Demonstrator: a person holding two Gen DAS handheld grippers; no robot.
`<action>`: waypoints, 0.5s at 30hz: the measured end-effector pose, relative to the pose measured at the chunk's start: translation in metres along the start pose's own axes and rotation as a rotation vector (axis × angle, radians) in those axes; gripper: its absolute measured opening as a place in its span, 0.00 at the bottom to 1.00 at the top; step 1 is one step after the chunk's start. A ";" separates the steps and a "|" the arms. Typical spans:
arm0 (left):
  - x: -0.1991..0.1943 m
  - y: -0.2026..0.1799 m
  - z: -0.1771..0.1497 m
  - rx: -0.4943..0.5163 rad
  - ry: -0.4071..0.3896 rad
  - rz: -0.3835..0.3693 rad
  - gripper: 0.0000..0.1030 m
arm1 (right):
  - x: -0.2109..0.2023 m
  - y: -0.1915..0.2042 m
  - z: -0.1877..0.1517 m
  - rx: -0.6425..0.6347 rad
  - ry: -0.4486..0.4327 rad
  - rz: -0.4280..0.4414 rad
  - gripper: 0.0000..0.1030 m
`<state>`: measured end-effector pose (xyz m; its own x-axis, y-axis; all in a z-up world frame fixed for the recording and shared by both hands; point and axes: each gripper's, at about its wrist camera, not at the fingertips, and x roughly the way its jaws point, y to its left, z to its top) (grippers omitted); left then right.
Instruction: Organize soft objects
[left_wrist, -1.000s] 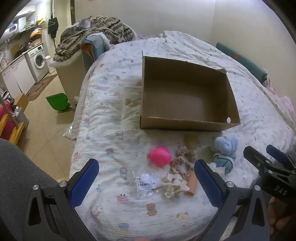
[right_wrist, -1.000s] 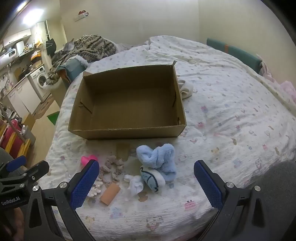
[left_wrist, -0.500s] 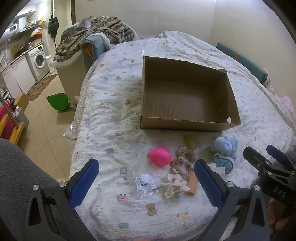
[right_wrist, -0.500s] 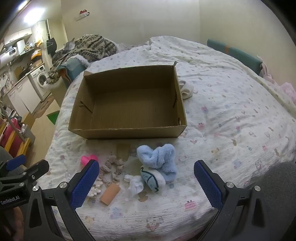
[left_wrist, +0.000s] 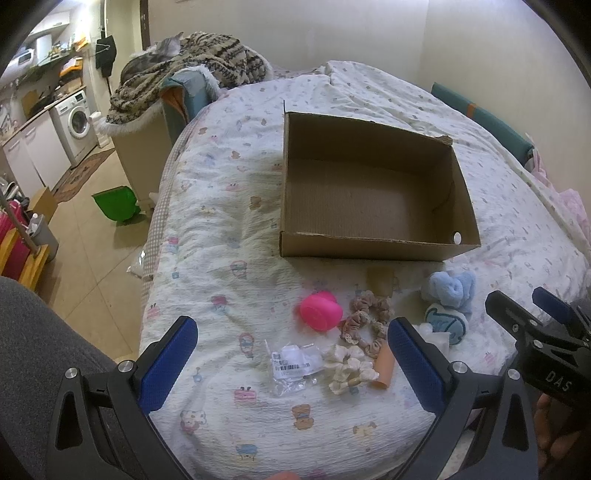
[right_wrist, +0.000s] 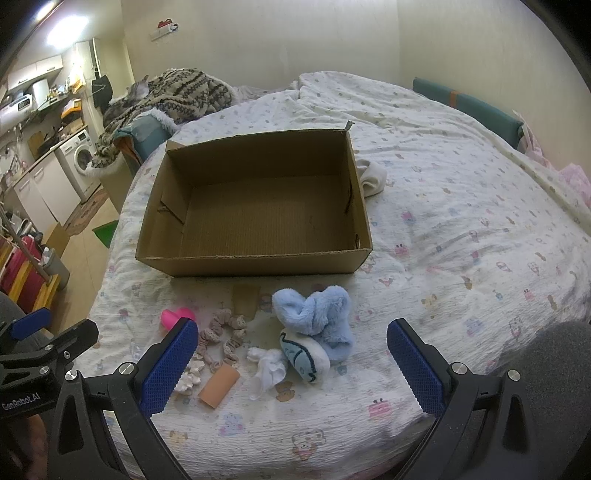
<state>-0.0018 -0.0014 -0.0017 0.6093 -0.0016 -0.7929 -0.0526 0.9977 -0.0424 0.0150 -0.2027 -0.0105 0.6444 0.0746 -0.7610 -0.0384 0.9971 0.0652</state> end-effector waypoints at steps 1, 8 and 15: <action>0.000 0.000 0.000 0.000 0.001 0.001 1.00 | 0.000 0.000 0.000 0.000 0.000 0.000 1.00; 0.000 -0.001 -0.001 0.009 -0.002 0.004 1.00 | 0.000 0.000 0.000 -0.001 -0.001 -0.001 1.00; -0.001 -0.001 0.000 0.010 -0.005 0.009 1.00 | 0.000 0.000 -0.001 -0.002 -0.001 -0.002 1.00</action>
<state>-0.0027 -0.0029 -0.0008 0.6128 0.0079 -0.7902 -0.0507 0.9983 -0.0293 0.0147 -0.2022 -0.0110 0.6452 0.0726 -0.7606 -0.0386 0.9973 0.0625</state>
